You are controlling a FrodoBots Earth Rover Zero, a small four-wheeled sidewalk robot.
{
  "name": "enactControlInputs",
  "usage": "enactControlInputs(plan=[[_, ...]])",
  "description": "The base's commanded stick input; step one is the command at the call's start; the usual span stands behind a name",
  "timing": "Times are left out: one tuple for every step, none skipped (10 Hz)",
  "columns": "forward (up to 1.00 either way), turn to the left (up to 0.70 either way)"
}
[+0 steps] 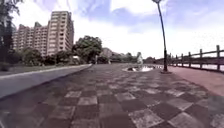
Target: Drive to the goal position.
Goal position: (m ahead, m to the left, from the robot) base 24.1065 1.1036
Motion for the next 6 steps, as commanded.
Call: enactControlInputs(plan=[[1.0,0.0],[1.0,0.0],[1.0,0.0],[1.0,0.0],[1.0,0.0],[1.0,0.0]])
